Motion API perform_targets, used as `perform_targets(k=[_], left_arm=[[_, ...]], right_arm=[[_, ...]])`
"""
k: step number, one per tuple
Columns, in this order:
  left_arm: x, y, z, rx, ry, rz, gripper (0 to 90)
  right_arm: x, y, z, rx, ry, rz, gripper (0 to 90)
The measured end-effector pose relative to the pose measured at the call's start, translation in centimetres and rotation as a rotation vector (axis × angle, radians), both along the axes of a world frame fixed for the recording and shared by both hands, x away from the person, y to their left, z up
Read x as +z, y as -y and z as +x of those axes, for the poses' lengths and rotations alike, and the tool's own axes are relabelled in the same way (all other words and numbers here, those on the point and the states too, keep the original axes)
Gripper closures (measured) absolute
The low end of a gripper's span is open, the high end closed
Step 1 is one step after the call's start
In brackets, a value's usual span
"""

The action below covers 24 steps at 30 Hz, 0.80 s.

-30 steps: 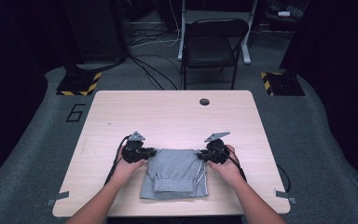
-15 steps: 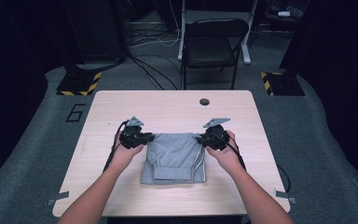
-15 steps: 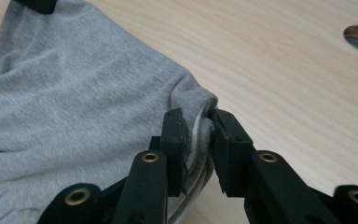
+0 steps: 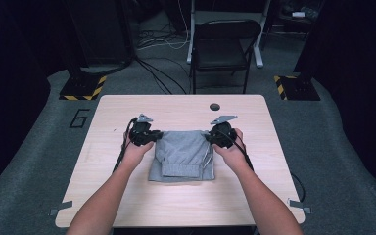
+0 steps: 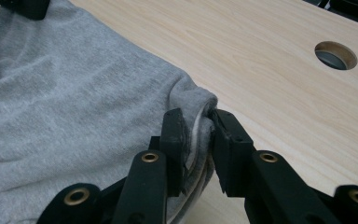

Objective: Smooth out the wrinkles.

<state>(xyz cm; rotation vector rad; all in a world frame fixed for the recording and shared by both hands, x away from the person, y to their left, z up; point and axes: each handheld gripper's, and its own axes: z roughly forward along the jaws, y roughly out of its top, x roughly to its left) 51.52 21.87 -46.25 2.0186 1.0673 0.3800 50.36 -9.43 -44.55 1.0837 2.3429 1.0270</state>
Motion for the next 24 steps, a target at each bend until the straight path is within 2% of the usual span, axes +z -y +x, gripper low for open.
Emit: perform_targets(k=[7,12,16,18,21,24], left_arm=[[-0.6,0.2,0.7,0.031,-0.003,0.005,77.9],[-1.4,0.4,1.1,0.052,-0.026,0.004,77.4],[-1.5,0.6,1.0,0.061,-0.035,0.000,68.5],[-1.5,0.6,1.0,0.047,-0.039,0.003,66.4],[-1.6,0.7,1.0,0.052,-0.040,0.015,61.5],[-1.7,0.7,1.0,0.066,-0.048,0.018,54.9]], right_arm=[[-0.6,-0.7,0.7,-0.034,0.022,-0.011,74.2],[-1.4,-0.8,1.3,-0.043,0.019,-0.016,73.1],[-1.8,-0.9,1.5,-0.067,0.015,-0.021,66.3],[-1.8,-0.9,1.5,-0.070,0.008,0.013,64.7],[-1.5,-0.9,1.6,-0.072,-0.005,0.026,60.6],[-1.4,-1.0,1.5,-0.062,0.001,0.011,58.7]])
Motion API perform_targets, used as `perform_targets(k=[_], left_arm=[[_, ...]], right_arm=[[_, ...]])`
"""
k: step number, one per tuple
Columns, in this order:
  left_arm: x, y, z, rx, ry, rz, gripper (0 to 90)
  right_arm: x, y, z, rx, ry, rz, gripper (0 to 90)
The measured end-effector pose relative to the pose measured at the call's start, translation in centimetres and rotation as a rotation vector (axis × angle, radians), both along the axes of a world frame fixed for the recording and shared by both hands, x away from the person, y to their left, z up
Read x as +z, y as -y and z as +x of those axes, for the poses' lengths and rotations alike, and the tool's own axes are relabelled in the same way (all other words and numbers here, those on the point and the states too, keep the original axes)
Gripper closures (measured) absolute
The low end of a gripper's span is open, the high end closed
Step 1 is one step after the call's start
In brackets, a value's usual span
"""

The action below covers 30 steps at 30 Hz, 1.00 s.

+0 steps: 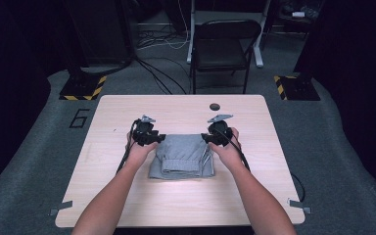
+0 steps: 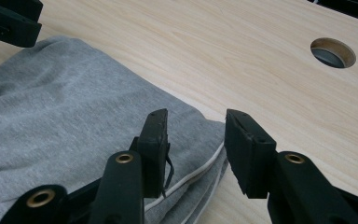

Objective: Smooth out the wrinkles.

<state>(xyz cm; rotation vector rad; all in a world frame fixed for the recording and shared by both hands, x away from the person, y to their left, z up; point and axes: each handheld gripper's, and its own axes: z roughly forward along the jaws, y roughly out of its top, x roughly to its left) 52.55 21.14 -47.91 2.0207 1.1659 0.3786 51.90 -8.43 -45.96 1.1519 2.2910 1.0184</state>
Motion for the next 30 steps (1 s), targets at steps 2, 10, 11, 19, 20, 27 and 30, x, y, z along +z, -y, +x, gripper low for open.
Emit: perform_targets(k=[2,10,11,19,20,27,30], left_arm=[[0.0,0.0,0.0,0.003,-0.008,0.001,50.4],[0.7,-0.8,-0.4,0.017,0.003,-0.039,40.4],[0.9,-0.9,-0.5,0.017,0.005,-0.044,39.6],[3.1,-0.5,-2.3,-0.018,0.030,-0.072,38.4],[3.4,-0.6,-2.6,-0.033,0.026,-0.065,38.3],[4.1,-1.4,-5.2,-0.068,0.018,-0.086,37.2],[4.3,-2.0,-6.4,-0.080,0.023,-0.096,37.0]], right_arm=[[-0.1,-0.1,0.0,-0.005,-0.008,-0.003,57.3],[0.1,-0.1,-0.3,0.018,-0.035,0.017,43.6],[0.3,-0.1,-0.4,0.040,-0.038,0.019,42.3],[2.9,-1.0,-1.9,0.100,-0.015,0.040,39.1],[3.1,-1.0,-2.0,0.113,-0.007,0.037,38.8],[3.8,-0.7,-4.2,0.159,0.004,0.030,36.9],[4.1,-0.3,-5.2,0.168,-0.002,0.042,36.9]])
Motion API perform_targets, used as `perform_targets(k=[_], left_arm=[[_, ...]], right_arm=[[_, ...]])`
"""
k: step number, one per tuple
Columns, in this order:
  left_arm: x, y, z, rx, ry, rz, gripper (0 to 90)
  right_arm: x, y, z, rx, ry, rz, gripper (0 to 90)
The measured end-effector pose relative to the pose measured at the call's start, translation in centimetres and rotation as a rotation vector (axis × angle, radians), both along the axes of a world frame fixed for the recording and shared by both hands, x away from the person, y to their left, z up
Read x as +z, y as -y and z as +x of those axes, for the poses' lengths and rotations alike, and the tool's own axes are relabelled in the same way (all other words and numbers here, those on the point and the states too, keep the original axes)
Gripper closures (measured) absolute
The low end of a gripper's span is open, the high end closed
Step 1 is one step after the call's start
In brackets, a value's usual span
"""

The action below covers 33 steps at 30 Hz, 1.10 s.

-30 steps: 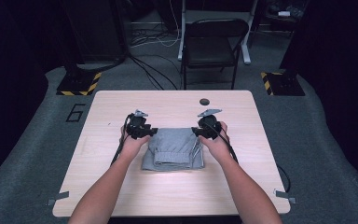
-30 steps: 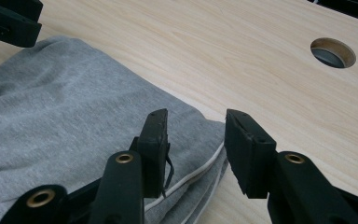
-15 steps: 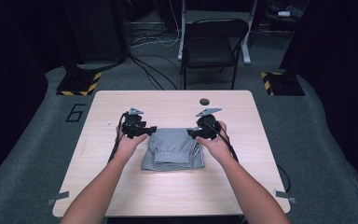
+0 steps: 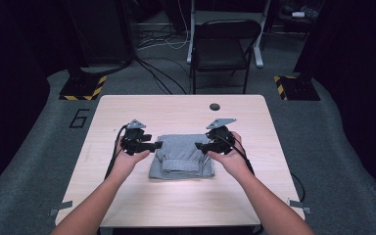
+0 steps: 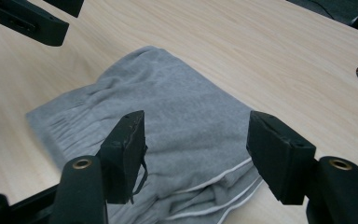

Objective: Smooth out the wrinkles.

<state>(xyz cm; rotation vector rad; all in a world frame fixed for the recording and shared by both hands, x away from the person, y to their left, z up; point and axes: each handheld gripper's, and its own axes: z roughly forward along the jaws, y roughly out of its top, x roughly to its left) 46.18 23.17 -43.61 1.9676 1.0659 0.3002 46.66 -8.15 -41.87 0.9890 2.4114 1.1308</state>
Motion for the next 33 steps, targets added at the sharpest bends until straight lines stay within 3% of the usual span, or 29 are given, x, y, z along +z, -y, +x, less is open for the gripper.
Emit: perform_targets(k=[7,14,21,27,31,33], left_arm=[[0.9,-1.2,-2.0,-0.023,-0.020,-0.032,37.6],[1.3,-1.5,-4.4,-0.071,0.005,-0.031,37.4],[-0.2,-3.0,-6.6,-0.041,0.005,-0.051,37.3],[-1.7,-4.0,-7.5,-0.004,-0.019,-0.094,37.3],[-2.6,-4.1,-7.8,0.003,-0.022,-0.085,37.2],[-3.2,-4.1,-8.0,-0.019,-0.023,-0.053,37.2]], right_arm=[[0.7,0.6,-2.6,0.013,0.026,0.021,36.6],[0.8,1.6,-5.3,0.009,0.031,0.033,36.0],[-1.1,2.8,-7.7,0.019,0.028,-0.017,36.0],[-2.7,3.7,-8.9,-0.005,0.009,0.016,36.0],[-3.3,4.2,-9.2,-0.009,0.011,0.018,36.0],[-3.9,4.6,-9.3,-0.025,0.021,0.023,35.9]])
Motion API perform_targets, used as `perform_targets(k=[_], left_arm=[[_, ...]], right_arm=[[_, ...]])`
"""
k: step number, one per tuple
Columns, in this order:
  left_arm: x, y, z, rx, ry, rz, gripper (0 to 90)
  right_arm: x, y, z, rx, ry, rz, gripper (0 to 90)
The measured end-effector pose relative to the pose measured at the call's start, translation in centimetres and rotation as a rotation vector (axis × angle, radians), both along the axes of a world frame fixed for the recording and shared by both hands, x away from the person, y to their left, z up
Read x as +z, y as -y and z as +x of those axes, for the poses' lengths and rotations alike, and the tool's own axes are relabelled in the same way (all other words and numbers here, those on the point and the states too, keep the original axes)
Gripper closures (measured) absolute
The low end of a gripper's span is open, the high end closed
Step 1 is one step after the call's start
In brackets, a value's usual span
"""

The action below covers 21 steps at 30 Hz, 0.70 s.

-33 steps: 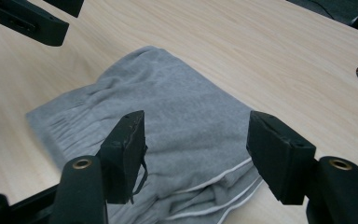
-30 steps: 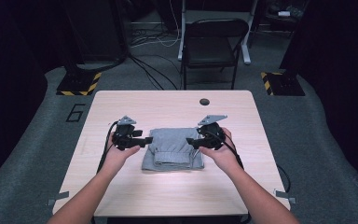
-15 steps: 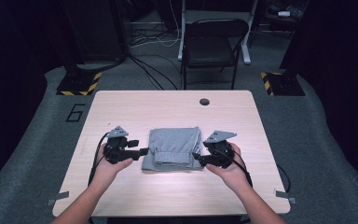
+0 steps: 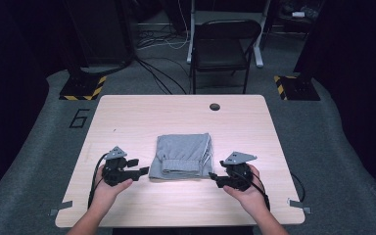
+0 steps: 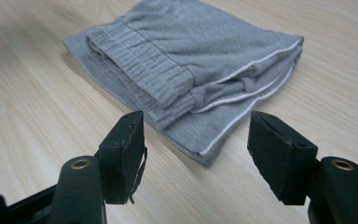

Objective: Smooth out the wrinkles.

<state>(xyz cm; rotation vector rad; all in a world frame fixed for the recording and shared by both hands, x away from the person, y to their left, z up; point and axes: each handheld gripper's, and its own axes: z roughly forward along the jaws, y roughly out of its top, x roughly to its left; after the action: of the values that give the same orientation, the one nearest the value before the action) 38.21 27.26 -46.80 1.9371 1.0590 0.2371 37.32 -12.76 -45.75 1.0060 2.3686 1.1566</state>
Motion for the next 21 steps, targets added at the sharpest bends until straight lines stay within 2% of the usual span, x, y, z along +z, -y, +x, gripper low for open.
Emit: perform_targets(k=[2,3,6,7,12,13,14,15,18,20,21], left_arm=[[-0.2,0.1,0.0,-0.010,0.002,0.012,37.2],[-0.4,0.1,0.1,-0.012,0.003,0.021,37.2],[-0.9,0.2,0.2,-0.021,0.003,0.050,37.2],[-1.4,0.2,0.3,-0.023,0.000,0.066,37.2],[-2.1,0.2,0.5,-0.015,-0.027,0.063,37.2],[-2.3,0.2,0.6,-0.005,-0.026,0.062,37.2],[-2.3,0.2,0.6,-0.005,-0.026,0.062,37.2],[-2.4,0.0,0.8,-0.015,-0.041,0.060,37.2],[-2.7,0.0,0.9,-0.002,-0.036,0.057,37.2],[-2.7,-0.3,1.1,-0.003,-0.050,0.070,37.2],[-2.9,-0.3,1.2,0.011,-0.039,0.063,37.2]], right_arm=[[-0.3,0.2,0.1,-0.005,0.007,-0.003,36.0],[-0.9,0.5,0.1,-0.018,-0.012,-0.011,36.0],[-1.4,0.7,0.3,-0.015,-0.020,-0.018,35.9],[-1.8,0.8,0.4,-0.024,-0.017,-0.035,36.0],[-2.4,1.1,0.8,-0.010,-0.031,-0.024,36.0],[-2.8,1.1,0.8,-0.024,-0.053,-0.022,36.0],[-2.8,1.1,0.8,-0.024,-0.053,-0.022,36.0],[-3.3,1.1,0.9,-0.030,-0.069,-0.030,36.3],[-3.6,1.1,1.0,-0.027,-0.059,-0.046,36.5],[-3.8,1.0,1.1,-0.033,-0.057,-0.045,36.6],[-3.9,1.0,1.2,-0.028,-0.033,-0.066,36.6]])
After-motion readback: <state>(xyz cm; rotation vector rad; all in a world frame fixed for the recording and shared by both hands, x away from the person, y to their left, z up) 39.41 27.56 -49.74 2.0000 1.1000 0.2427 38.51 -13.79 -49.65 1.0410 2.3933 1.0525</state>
